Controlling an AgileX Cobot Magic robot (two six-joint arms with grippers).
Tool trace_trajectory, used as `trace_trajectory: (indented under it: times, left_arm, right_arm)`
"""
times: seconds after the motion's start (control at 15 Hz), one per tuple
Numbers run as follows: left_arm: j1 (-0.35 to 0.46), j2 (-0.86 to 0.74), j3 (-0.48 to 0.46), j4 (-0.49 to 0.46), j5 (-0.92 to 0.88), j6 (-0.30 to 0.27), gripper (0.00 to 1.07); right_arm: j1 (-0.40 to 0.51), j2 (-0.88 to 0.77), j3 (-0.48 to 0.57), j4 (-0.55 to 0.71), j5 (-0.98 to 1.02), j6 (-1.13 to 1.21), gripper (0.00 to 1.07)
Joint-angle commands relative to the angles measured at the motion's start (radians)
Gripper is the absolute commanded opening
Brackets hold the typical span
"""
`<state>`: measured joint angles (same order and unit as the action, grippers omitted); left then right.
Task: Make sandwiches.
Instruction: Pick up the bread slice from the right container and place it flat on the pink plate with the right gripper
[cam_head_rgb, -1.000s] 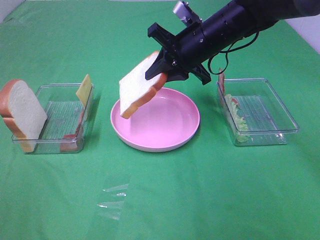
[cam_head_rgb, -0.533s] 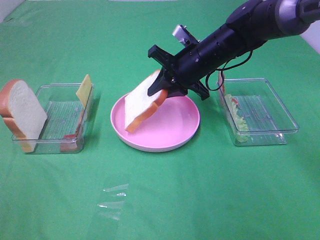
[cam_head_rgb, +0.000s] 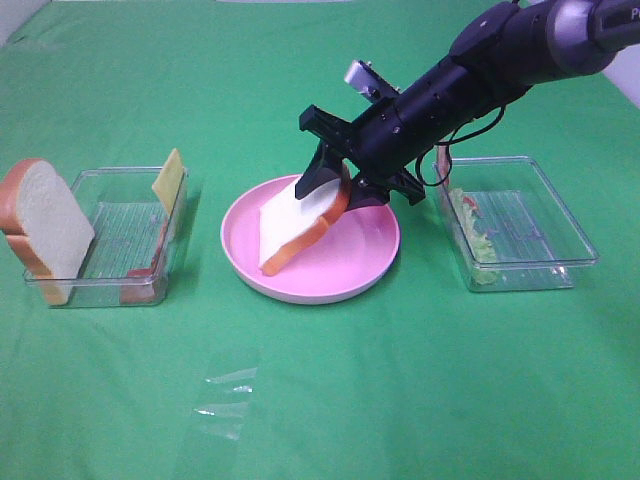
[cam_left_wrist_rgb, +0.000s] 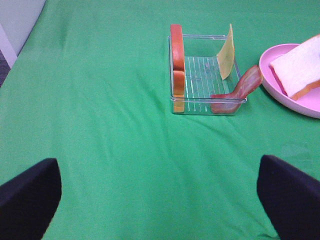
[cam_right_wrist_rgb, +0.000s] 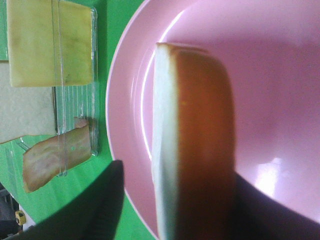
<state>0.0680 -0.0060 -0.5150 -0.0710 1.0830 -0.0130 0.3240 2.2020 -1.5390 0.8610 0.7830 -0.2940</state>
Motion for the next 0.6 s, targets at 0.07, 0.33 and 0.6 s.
trace_trajectory:
  times: [0.07,0.33,0.6]
  left_arm:
    - [0.001,-0.011,-0.001,-0.009,-0.011,-0.002,0.98]
    - [0.001,-0.011,-0.001,-0.009,-0.011,-0.002,0.98]
    - [0.001,-0.011,-0.001,-0.009,-0.011,-0.002,0.98]
  right_arm:
    - [-0.002,-0.006,-0.002,-0.005,0.022,0.017,0.81]
    - [-0.002,-0.053,-0.002,-0.152,0.036,0.060,0.85]
    - [-0.002,-0.176,-0.002,-0.478,0.146,0.255,0.85]
